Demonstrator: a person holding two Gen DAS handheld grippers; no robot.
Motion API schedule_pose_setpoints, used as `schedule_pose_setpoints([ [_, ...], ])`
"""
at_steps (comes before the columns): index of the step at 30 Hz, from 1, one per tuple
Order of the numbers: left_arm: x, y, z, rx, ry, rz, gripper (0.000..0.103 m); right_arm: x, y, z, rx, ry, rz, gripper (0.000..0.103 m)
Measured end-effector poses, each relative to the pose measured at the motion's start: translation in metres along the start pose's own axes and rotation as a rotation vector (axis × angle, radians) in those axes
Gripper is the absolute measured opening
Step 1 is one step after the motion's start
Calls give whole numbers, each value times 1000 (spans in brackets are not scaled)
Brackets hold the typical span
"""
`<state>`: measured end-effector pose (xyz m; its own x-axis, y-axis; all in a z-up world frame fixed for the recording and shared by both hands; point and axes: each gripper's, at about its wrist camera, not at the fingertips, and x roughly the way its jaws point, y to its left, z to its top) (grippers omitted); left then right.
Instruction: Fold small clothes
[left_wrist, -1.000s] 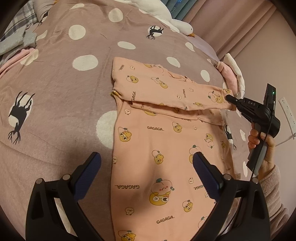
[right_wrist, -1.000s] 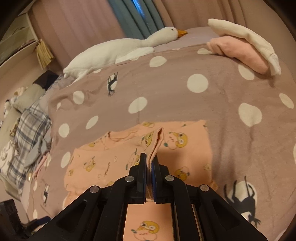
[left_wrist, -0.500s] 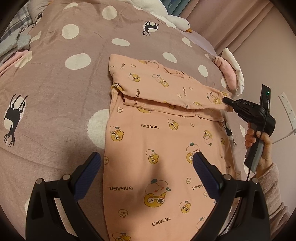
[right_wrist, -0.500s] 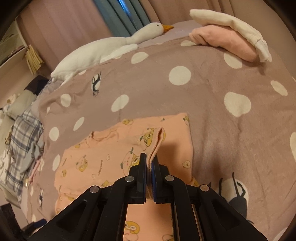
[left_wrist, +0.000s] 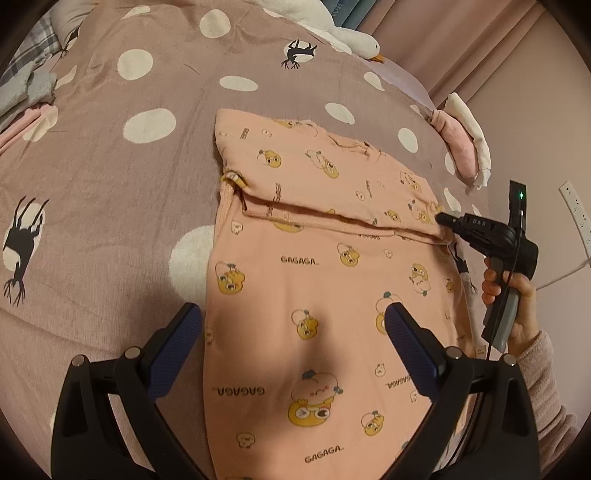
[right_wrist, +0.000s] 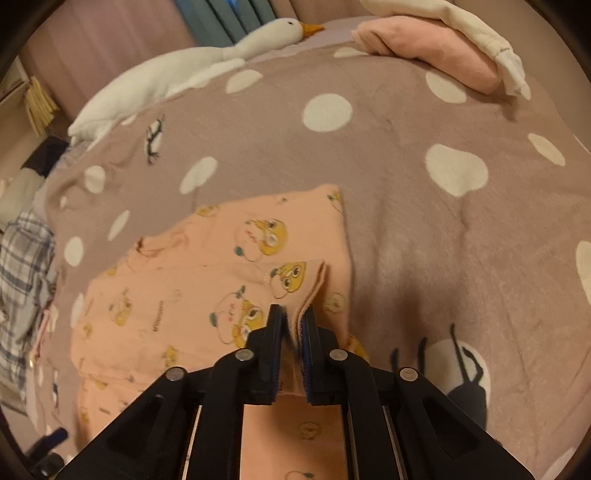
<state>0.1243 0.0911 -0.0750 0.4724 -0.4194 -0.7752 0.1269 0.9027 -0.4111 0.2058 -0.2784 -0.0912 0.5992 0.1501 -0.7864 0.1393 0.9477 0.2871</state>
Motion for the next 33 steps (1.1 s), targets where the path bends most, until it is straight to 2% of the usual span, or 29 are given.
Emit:
schedule_pose_setpoints([
  [4, 2, -1, 12, 4, -19, 9, 99, -11, -4, -1, -11, -52, -96, 8],
  [6, 3, -3, 21, 12, -34, 15, 99, -17, -2, -2, -34, -80, -114, 8],
  [10, 11, -12, 44, 29, -69, -5, 98, -28, 16, -11, -133, -125, -27, 8],
  [12, 17, -16, 59, 31, -86, -35, 93, -27, 27, -15, -174, -124, 12, 8],
  [15, 31, -17, 80, 5, -76, -95, 77, -18, 39, -21, -210, -97, 64, 8],
  [20, 65, -9, 103, -64, -24, -180, 37, 0, 46, -24, -187, -56, 117, 8],
  [21, 71, -6, 105, -82, -13, -185, 34, 3, 47, -25, -178, -51, 123, 8],
  [23, 84, 0, 105, -101, 8, -142, 31, 8, 43, -27, -155, -35, 127, 8],
  [24, 91, 5, 103, -101, 18, -75, 30, 11, 40, -28, -144, -25, 123, 8],
  [25, 94, 7, 101, -103, 28, -39, 24, 12, 38, -30, -137, -20, 118, 8],
  [26, 97, 12, 98, -109, 37, -16, 12, 13, 36, -30, -131, -18, 114, 8],
  [28, 95, 24, 92, -129, 27, -3, 1, 11, 28, -30, -117, -20, 110, 8],
  [31, 88, 34, 85, -147, 20, -32, 1, 10, 17, -29, -83, -18, 126, 8],
  [33, 84, 30, 81, -116, 17, -19, 1, 10, 14, -30, -67, -17, 136, 8],
])
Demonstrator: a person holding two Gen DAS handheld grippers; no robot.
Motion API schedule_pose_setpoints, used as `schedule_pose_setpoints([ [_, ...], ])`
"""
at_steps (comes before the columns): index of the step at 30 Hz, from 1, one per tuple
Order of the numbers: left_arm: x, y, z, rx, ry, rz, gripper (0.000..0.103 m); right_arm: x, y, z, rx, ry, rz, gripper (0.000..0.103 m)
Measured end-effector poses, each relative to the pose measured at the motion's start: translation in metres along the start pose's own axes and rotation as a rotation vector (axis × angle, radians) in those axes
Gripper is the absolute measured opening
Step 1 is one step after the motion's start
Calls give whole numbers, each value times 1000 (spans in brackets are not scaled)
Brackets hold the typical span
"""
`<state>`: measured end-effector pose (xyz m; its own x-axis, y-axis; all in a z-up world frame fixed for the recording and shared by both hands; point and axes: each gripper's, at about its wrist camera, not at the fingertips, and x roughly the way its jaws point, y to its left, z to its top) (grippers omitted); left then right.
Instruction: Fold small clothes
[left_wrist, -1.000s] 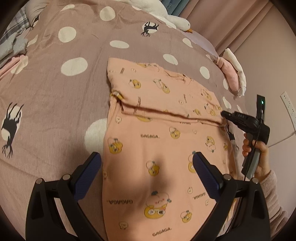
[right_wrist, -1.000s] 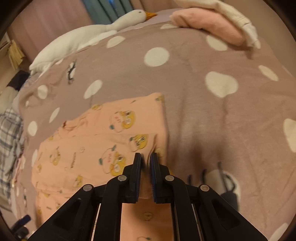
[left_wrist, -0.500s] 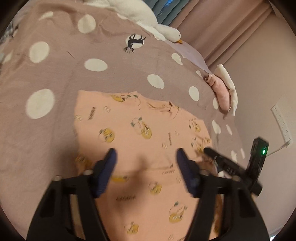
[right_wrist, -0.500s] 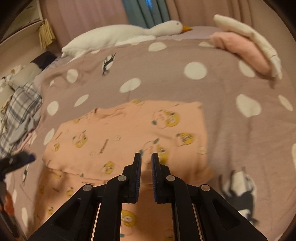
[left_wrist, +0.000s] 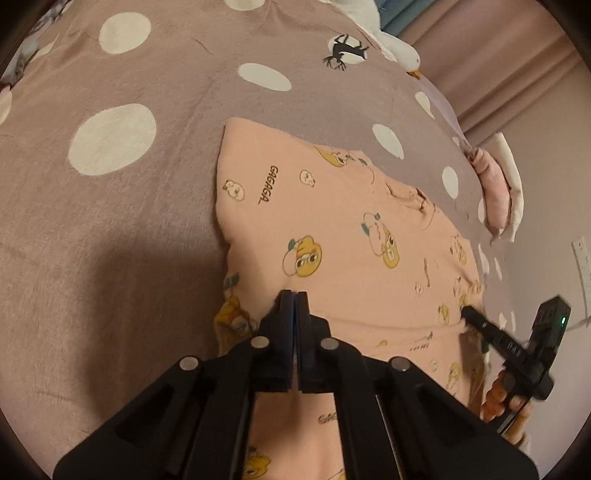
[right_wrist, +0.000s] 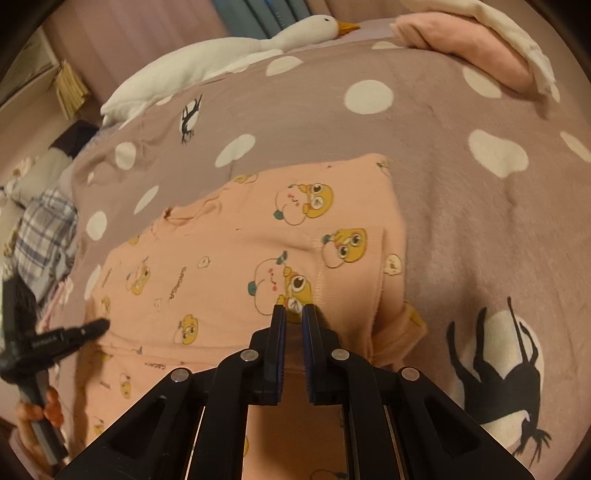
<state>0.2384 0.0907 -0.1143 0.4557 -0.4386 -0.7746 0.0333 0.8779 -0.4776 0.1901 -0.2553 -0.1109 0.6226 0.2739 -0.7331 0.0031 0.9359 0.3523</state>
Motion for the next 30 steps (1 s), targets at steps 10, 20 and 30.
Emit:
schedule_pose_setpoints([
  [10, 1, -5, -7, 91, -14, 77, 2, 0, 0, 5, 22, 35, -23, 8],
  [20, -24, -15, -27, 164, -33, 203, 60, -44, -3, -9, -6, -5, -67, 8],
  [30, -71, -34, -74, 247, -98, 207, 63, -86, -3, -48, 14, -5, -52, 18],
])
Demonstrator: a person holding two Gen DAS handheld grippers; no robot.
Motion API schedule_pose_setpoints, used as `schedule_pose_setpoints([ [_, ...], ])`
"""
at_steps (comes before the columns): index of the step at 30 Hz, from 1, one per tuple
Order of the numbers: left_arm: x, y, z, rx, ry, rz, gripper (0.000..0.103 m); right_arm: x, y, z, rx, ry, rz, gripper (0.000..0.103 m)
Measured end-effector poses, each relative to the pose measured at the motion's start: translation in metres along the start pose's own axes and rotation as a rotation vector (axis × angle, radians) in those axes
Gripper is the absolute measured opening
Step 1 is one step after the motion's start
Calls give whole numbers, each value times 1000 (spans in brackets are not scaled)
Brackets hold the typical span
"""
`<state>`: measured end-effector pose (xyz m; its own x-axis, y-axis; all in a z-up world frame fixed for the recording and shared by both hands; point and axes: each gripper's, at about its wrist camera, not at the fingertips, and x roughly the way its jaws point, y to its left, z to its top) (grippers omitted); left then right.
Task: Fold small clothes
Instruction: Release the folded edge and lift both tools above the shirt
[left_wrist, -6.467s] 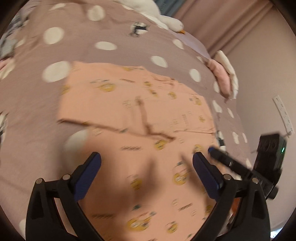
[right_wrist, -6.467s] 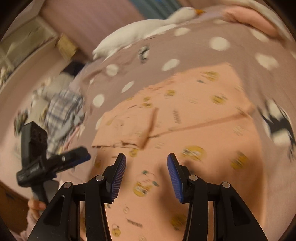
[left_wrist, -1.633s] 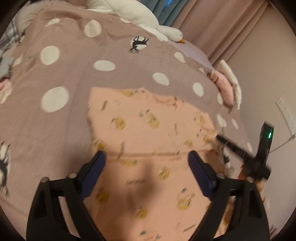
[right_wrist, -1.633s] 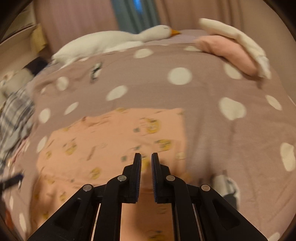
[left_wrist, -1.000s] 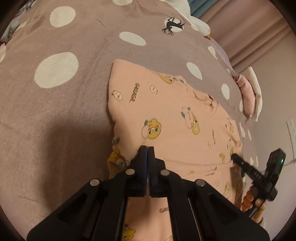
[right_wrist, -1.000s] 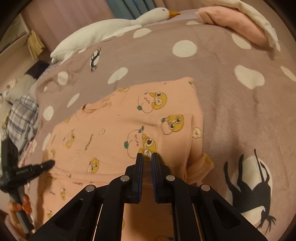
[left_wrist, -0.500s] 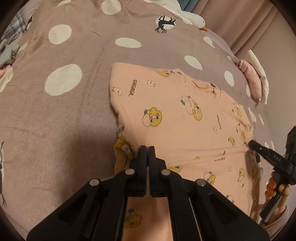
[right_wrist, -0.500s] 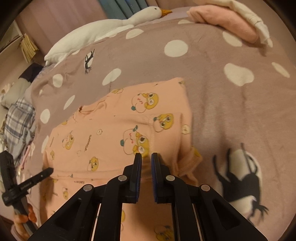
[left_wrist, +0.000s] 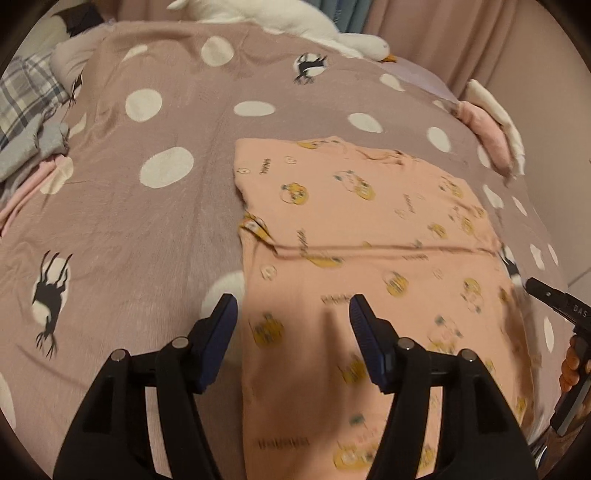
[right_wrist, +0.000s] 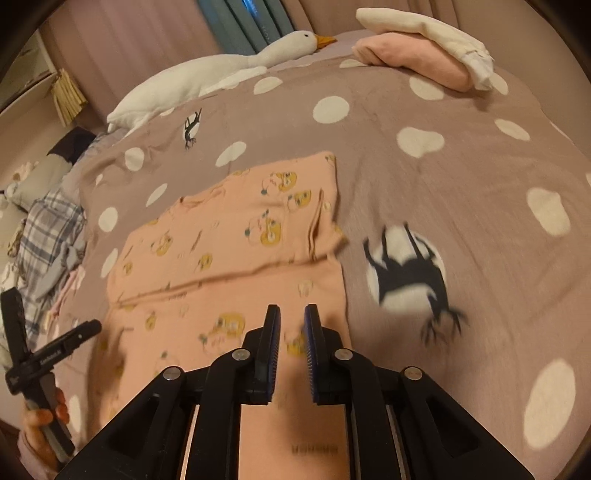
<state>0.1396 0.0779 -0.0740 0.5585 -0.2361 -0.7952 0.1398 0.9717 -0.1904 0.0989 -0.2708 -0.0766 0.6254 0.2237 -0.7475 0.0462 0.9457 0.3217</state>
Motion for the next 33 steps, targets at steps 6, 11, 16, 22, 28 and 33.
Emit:
schedule_pose_setpoints([
  [6, -25, -19, -26, 50, -10, -8, 64, -16, 11, -28, -19, 16, 26, 37],
  [11, -38, -29, -50, 29, 8, -63, 75, -26, 25, -48, -44, 24, 58, 57],
  [16, -44, -38, -76, -26, 60, -187, 75, -29, 41, -71, -64, 48, 134, 61],
  [22, -49, -49, -95, -86, 97, -367, 76, -26, 61, -90, -71, 86, 334, 64],
  [28, -35, -39, -107, -156, 139, -372, 77, -3, 69, -105, -33, 176, 368, 64],
  [33, -32, -21, -117, -202, 156, -367, 77, 2, 57, -115, -17, 221, 318, 64],
])
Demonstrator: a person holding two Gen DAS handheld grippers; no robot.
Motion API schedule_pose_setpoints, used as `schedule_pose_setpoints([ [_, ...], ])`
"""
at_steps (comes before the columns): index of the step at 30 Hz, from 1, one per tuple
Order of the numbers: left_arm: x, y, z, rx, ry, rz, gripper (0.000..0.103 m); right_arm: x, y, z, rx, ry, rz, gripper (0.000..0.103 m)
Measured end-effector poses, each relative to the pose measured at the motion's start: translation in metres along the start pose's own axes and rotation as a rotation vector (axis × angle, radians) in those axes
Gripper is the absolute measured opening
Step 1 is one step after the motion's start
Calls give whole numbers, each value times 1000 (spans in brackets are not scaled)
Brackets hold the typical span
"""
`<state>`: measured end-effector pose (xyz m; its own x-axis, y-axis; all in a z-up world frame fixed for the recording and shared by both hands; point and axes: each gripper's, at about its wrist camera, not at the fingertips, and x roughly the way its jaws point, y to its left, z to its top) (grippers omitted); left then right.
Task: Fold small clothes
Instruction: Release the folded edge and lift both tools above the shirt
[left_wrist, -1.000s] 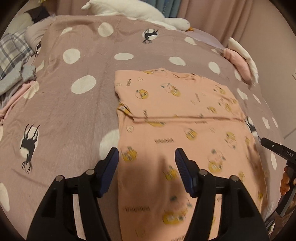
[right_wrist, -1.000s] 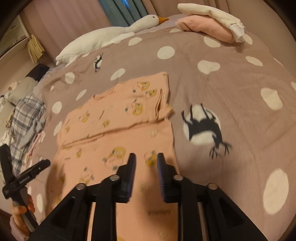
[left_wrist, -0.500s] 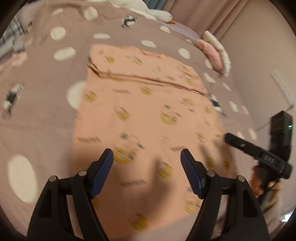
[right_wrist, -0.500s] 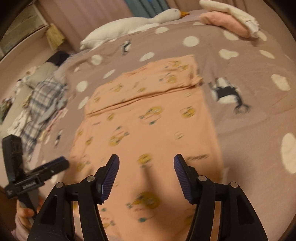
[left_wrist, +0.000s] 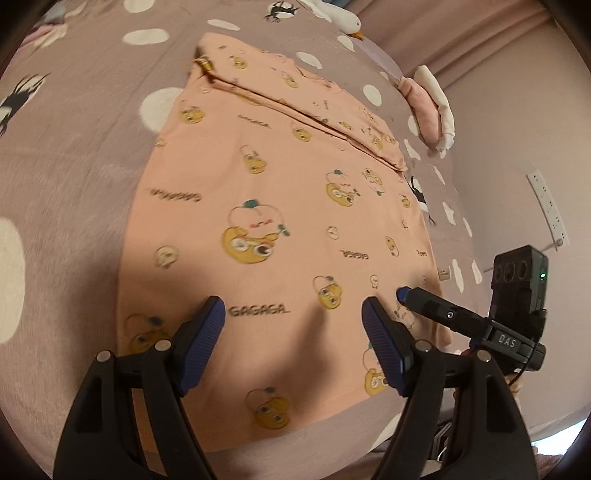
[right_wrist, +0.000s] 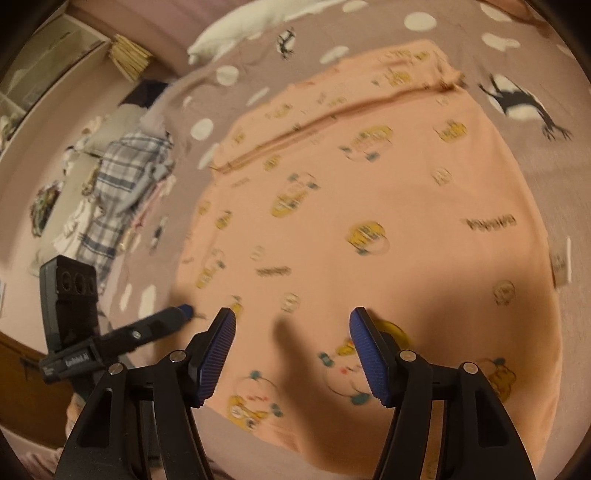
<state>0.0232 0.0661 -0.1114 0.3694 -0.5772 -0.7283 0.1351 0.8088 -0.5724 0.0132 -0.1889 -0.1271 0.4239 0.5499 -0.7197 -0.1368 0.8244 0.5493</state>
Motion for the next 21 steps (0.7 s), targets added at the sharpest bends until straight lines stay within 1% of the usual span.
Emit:
schedule_pose_setpoints([
  [3, -8, 8, -3, -16, -8, -5, 77, -10, -11, -1, 20, -1, 4, 64],
  [7, -22, 18, -6, -37, -28, 0, 77, -25, -24, -1, 47, -21, -28, 64],
  [9, -31, 23, -7, -44, -47, 13, 77, -35, -32, -2, 72, -42, -47, 64],
  [15, -53, 44, -1, -96, -116, 19, 80, -55, -53, -1, 130, -104, -86, 64],
  [17, -56, 49, 2, -115, -127, 22, 80, -62, -62, 1, 155, -126, -96, 65],
  [21, -61, 60, 7, -152, -139, 5, 80, -75, -76, 6, 194, -170, -108, 65],
])
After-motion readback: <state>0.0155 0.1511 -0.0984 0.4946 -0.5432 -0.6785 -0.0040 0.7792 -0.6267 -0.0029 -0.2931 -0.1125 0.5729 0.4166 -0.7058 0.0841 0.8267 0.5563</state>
